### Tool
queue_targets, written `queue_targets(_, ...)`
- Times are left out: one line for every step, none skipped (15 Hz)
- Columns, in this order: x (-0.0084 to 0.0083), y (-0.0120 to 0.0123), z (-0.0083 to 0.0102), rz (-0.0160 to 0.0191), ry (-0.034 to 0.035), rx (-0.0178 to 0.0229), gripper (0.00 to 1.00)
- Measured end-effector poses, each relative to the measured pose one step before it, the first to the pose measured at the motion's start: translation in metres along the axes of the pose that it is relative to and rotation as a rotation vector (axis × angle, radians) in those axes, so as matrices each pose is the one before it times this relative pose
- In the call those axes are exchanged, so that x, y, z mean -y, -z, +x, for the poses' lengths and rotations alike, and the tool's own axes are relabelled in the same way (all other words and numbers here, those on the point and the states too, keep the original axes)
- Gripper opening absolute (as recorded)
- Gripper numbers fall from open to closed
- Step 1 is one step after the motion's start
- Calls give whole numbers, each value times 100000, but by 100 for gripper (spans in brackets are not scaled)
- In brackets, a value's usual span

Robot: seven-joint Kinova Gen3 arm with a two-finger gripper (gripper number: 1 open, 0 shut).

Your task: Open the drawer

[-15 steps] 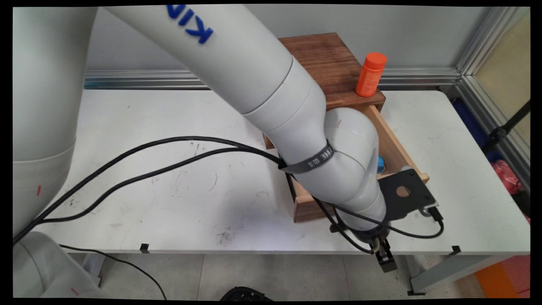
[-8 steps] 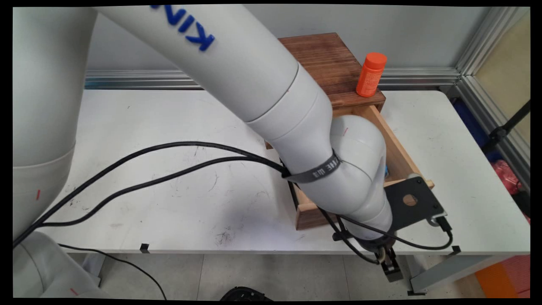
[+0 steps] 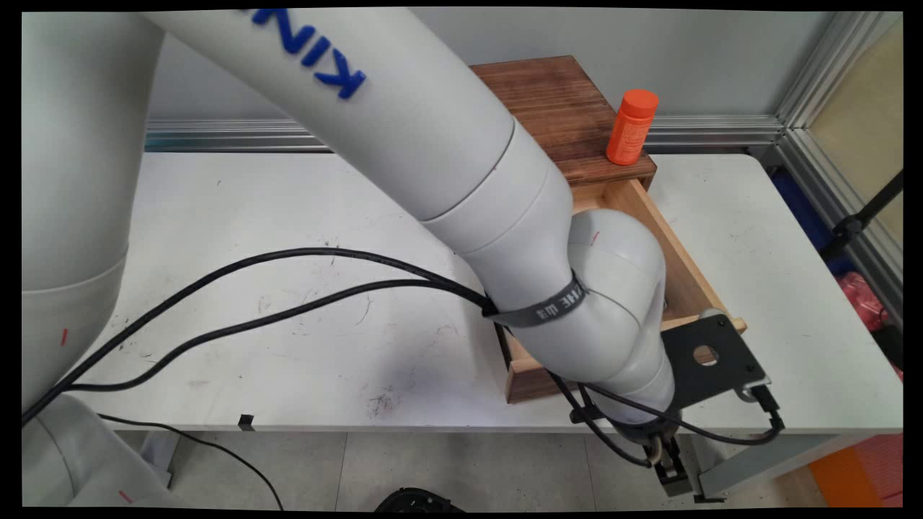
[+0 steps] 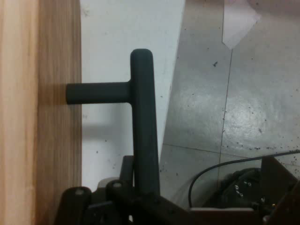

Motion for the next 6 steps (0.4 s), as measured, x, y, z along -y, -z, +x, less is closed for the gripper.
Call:
queue_targets(-154,12,8,-175,-76,-6,100)
queue_targets(-115,12,16,-139,-33,-23,100)
queue_targets(-71,8,8,-77,-35,-6,100)
queue_targets(-110,20,12,-116,-45,-15,100)
queue_targets(-108,17,10,-133,-47,-6,100)
queue_targets(-94,13,6,-148,7,4,100)
